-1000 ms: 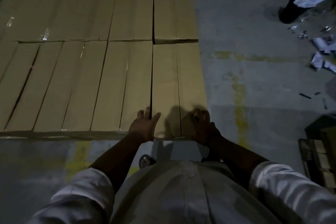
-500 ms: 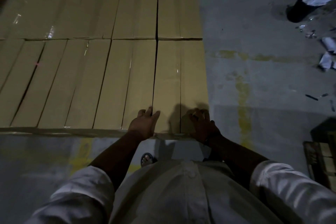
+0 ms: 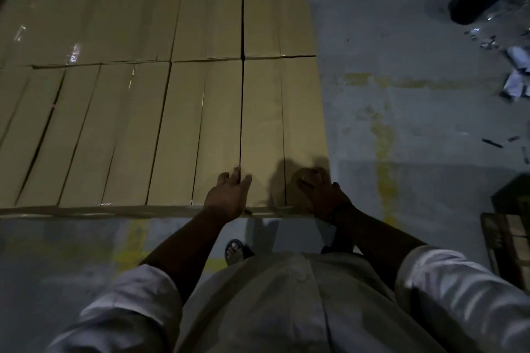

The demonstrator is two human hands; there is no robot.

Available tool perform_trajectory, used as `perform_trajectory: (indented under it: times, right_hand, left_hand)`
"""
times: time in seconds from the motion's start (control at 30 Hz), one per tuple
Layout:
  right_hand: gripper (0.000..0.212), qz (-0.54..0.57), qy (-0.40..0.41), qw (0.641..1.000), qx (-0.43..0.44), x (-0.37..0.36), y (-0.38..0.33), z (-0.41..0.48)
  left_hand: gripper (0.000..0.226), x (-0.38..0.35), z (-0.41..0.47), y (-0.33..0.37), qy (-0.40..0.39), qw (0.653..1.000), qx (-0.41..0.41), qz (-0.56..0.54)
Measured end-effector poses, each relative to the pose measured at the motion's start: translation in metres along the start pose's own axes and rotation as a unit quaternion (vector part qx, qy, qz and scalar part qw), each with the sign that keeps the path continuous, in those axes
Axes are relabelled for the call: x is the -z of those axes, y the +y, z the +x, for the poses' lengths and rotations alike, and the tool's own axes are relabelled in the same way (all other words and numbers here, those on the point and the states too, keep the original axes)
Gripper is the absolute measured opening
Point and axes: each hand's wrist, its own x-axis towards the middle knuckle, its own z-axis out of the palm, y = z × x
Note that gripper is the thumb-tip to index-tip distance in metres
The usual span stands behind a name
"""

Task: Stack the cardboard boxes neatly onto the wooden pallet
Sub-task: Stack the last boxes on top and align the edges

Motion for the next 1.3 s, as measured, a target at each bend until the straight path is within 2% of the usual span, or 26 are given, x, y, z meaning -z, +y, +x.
perform_trajectory:
  times: [0.1,0.2,0.3,0.4,0.53,0.6,0.77,1.3]
  right_hand:
    - [0.076,0.042,-0.012,0.999,-0.011,0.003,0.002,0.001]
    - [0.082,0.122,0.034,0.991,-0.048,0.014,0.006,0.0]
    - [0.085,0.24,0.092,0.958,-0.123,0.021,0.018,0.007]
    - [0.093,0.358,0.063,0.912,-0.189,0.032,0.032,0.015]
    - [0.079,0.394,0.053,0.9,-0.179,0.046,0.039,0.019]
    - [0.08,0.405,0.061,0.895,-0.177,0.048,0.04,0.027]
    - [0.087,0.47,0.097,0.852,-0.21,0.049,0.03,0.045]
    - [0.095,0.403,0.048,0.896,-0.179,0.039,0.031,0.052]
  left_hand:
    - [0.086,0.001,0.002,0.002,-0.022,1.0,0.009,-0.005]
    - [0.081,0.009,0.008,0.005,-0.009,1.0,0.014,-0.01]
    - [0.084,0.018,0.022,0.003,-0.017,0.999,0.028,0.003]
    - [0.102,0.024,0.038,-0.004,-0.048,0.998,0.038,0.01]
    - [0.108,0.033,0.047,-0.007,-0.061,0.997,0.032,0.027]
    - [0.109,0.034,0.048,-0.007,-0.067,0.997,0.033,0.018]
    - [0.117,0.03,0.052,-0.011,-0.076,0.996,0.025,0.032]
    - [0.124,0.018,0.048,-0.022,-0.085,0.995,0.005,0.042]
